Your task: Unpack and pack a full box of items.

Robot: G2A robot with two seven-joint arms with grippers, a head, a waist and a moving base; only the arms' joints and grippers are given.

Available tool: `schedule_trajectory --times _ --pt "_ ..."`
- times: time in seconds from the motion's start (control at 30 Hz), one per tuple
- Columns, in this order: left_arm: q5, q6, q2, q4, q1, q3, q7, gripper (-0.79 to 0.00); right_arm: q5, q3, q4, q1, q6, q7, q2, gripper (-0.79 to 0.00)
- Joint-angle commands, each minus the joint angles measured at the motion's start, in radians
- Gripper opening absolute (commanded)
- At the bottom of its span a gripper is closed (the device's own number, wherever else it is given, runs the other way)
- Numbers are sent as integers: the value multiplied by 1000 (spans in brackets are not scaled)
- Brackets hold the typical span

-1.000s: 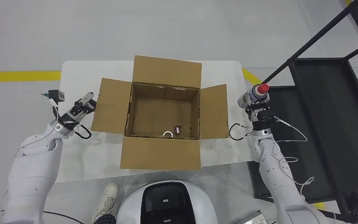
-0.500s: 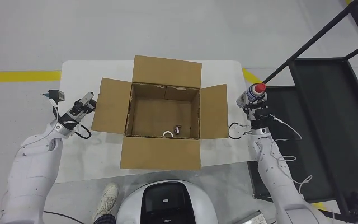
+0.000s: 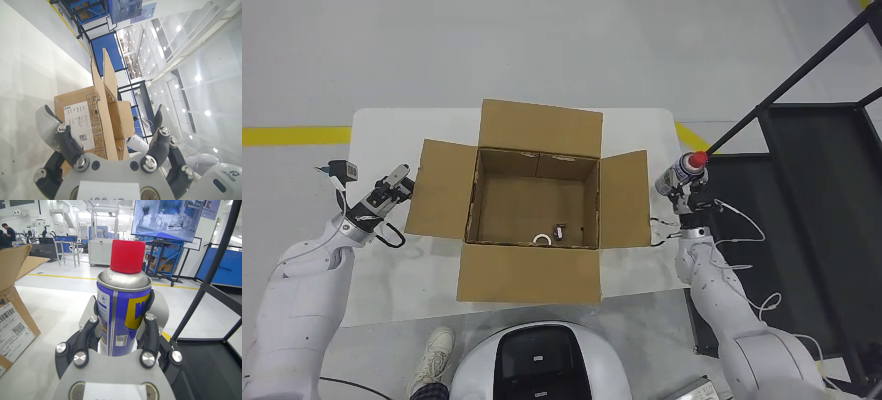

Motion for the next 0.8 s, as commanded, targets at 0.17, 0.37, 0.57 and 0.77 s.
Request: schedule_trajectory --times 0.17,0.37,0.57,0.77 --pt "0 0 0 0 0 0 0 0 -40 -46 112 67 114 -29 -24 -785" --pt "0 0 0 0 0 0 0 0 4 -56 169 93 98 -19 -46 -785" --pt "0 0 0 0 0 0 0 0 26 -63 196 101 88 -10 -56 -785" --pt "0 0 0 0 0 0 0 0 44 -66 208 100 76 -9 -60 -785"
